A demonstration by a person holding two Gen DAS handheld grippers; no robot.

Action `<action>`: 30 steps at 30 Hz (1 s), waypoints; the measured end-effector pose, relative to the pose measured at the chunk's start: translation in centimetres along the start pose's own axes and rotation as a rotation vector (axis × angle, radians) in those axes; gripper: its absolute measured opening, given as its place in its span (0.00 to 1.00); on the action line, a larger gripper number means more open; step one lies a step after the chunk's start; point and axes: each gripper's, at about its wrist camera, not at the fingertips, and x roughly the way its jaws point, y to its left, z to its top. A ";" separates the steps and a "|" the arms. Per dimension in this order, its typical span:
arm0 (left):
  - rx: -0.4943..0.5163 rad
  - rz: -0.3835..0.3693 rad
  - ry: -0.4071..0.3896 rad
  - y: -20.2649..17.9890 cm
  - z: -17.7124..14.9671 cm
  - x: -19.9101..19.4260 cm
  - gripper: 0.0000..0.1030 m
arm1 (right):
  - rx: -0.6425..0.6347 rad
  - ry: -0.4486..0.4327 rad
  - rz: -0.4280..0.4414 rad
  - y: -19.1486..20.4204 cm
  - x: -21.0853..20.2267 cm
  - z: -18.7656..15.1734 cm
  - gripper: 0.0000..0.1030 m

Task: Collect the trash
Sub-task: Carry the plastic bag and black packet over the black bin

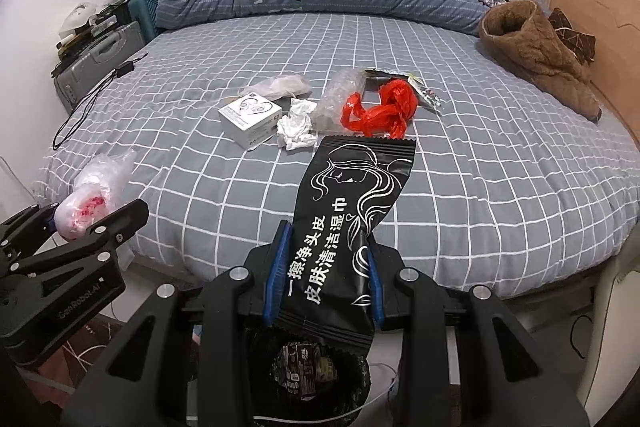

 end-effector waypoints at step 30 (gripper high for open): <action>-0.013 0.005 0.066 1.6 -8.5 -1.9 0.53 | -0.003 0.063 0.029 1.9 -2.2 -7.8 0.32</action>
